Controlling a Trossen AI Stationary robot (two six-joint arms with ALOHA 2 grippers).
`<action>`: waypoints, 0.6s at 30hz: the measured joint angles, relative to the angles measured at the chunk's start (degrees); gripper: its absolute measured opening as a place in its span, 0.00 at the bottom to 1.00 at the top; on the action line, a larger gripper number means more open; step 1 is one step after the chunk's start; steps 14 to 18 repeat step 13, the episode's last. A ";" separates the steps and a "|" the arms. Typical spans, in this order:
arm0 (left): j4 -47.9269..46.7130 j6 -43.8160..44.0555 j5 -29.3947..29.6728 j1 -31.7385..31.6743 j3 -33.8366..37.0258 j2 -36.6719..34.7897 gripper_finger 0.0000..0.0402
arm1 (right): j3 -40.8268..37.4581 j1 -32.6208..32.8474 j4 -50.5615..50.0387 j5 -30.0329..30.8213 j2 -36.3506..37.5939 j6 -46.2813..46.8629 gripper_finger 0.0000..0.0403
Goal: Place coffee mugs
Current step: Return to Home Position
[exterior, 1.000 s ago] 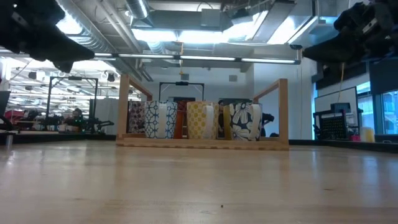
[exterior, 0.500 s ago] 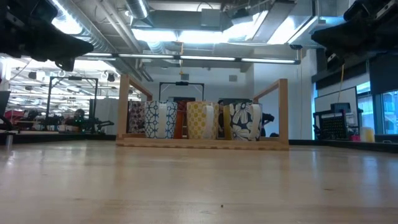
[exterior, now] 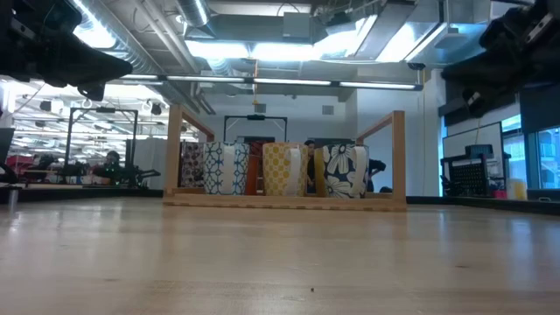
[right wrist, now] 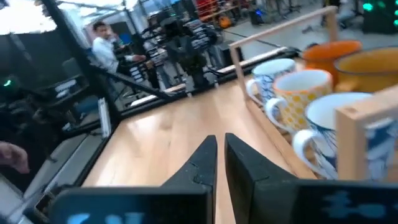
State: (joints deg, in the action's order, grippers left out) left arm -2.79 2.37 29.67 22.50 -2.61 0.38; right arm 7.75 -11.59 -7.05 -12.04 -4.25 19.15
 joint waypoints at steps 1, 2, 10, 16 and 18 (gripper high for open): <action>0.00 0.02 0.01 0.00 0.00 0.00 0.03 | -0.02 0.46 0.25 -0.21 0.00 -1.07 0.05; 0.00 0.01 0.01 0.00 0.00 0.01 0.03 | -0.46 0.94 1.60 -0.14 0.01 -1.78 0.05; -0.04 0.00 0.00 0.00 0.00 0.02 0.03 | -7.30 2.99 9.42 7.43 1.49 -3.97 0.05; -0.04 0.00 0.02 0.00 0.00 0.02 0.03 | -7.29 2.98 10.58 7.31 1.64 -4.38 0.05; -0.04 0.00 0.02 0.00 0.00 0.02 0.03 | -7.29 2.98 10.58 7.31 1.64 -4.38 0.05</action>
